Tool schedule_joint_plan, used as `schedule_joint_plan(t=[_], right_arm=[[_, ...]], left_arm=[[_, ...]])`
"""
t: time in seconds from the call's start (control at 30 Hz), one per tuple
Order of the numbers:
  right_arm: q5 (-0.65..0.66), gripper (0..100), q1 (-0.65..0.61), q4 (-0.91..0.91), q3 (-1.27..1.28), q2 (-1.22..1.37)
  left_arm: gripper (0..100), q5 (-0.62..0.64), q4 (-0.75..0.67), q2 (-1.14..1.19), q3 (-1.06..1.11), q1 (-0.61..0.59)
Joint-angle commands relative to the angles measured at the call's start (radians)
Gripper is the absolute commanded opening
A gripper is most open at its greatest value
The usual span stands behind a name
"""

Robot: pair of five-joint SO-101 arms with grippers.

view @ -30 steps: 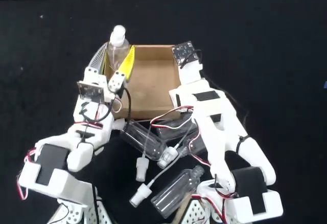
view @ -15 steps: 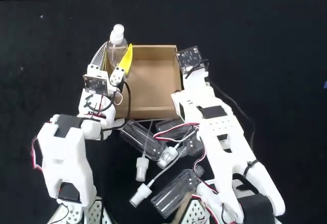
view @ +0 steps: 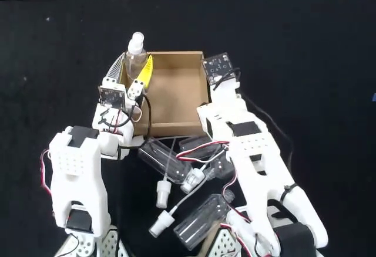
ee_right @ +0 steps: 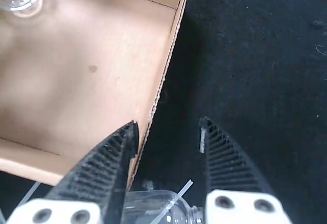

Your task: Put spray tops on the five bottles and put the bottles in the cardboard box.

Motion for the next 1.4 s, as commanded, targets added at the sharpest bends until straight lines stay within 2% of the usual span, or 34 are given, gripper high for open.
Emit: schedule_joint_plan(t=[0.0,0.2,0.4,0.67,0.87,1.0,1.37], right_arm=[[0.000,18.0,-0.011,-0.028,-0.002,-0.050],[0.000,18.0,-0.011,-0.028,-0.002,-0.050],[0.000,18.0,-0.011,-0.028,-0.001,-0.050],[0.000,18.0,-0.009,-0.028,-0.001,-0.050],[0.000,18.0,-0.009,-0.028,-0.001,-0.050],[0.000,18.0,-0.009,-0.028,-0.001,-0.050],[0.000,18.0,0.017,-0.028,-0.001,-0.050]], left_arm=[[3,0.005,-0.026,-0.005,-0.064,-0.031],[3,0.005,-0.023,-0.005,-0.096,-0.028],[3,0.005,0.140,-0.005,-0.130,-0.024],[4,0.005,0.098,-0.003,-0.119,-0.028],[20,0.008,0.184,-0.003,-0.127,-0.027],[18,0.044,0.186,-0.003,-0.128,-0.031],[19,0.037,0.190,-0.005,-0.128,-0.033]])
